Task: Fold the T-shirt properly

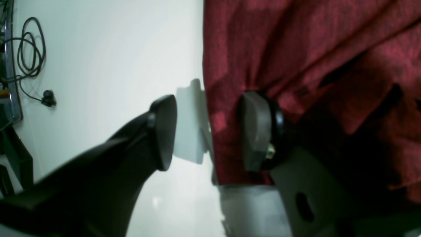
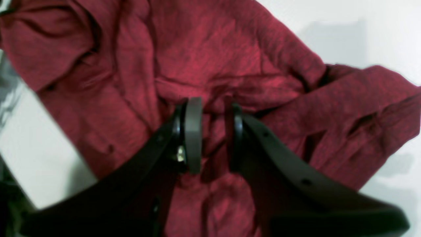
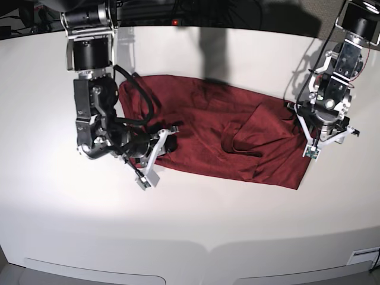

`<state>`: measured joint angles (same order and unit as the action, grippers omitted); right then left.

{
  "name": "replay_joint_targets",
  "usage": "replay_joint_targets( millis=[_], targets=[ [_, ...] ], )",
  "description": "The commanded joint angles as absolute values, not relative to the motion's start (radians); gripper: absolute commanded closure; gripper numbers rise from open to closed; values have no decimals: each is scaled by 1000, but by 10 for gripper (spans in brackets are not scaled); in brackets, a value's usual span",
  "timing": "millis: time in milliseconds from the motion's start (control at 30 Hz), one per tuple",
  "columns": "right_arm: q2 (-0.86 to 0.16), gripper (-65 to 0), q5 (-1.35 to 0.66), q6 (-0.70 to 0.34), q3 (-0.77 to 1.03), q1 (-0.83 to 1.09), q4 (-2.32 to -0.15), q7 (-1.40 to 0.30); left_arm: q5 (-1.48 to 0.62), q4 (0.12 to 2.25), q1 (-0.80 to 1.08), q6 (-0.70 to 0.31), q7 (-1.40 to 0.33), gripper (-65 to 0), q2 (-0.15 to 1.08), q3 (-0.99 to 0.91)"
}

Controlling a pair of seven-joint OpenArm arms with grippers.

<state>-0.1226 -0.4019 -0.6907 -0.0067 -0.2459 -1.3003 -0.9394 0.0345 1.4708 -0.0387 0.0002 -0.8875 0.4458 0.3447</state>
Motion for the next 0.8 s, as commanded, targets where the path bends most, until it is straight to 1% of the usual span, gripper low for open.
replay_joint_targets(
  millis=[0, 100, 167, 233, 300, 467, 633, 700, 767],
  targets=[
    [-128, -123, -378, -698, -3, -268, -1290, -911, 0, 1466, -30, -22, -962, -309, 447, 347],
    [-134, -123, -277, -698, -3, -269, -1211, -834, 0, 1466, -30, -22, -980, -309, 447, 347],
    [-154, -119, -244, -698, -9, -277, -1157, -770, -1, 1466, -30, -22, -984, -309, 447, 347],
    [-173, -97, -222, -659, -25, -299, -1116, -729, -8, 1466, -30, -22, -1010, -309, 447, 347],
    [-189, -93, -180, -629, -48, -336, -1086, -696, -28, 1466, -30, -22, -1041, -309, 447, 347],
    [-202, -93, -152, -581, -75, -438, -1077, -679, -109, 1466, -27, -22, -1085, -309, 446, 347],
    [-202, -93, -104, -535, -75, -504, -1077, -677, -109, 1466, 18, -22, -1129, -309, 446, 347],
    [-202, -93, -112, -534, -75, -517, -1077, -689, -107, 1466, 46, -23, -1127, -309, 446, 347],
    [-202, -93, -173, -540, -75, -521, -1079, -690, -94, 1466, 67, -22, -1092, -309, 447, 347]
  ],
)
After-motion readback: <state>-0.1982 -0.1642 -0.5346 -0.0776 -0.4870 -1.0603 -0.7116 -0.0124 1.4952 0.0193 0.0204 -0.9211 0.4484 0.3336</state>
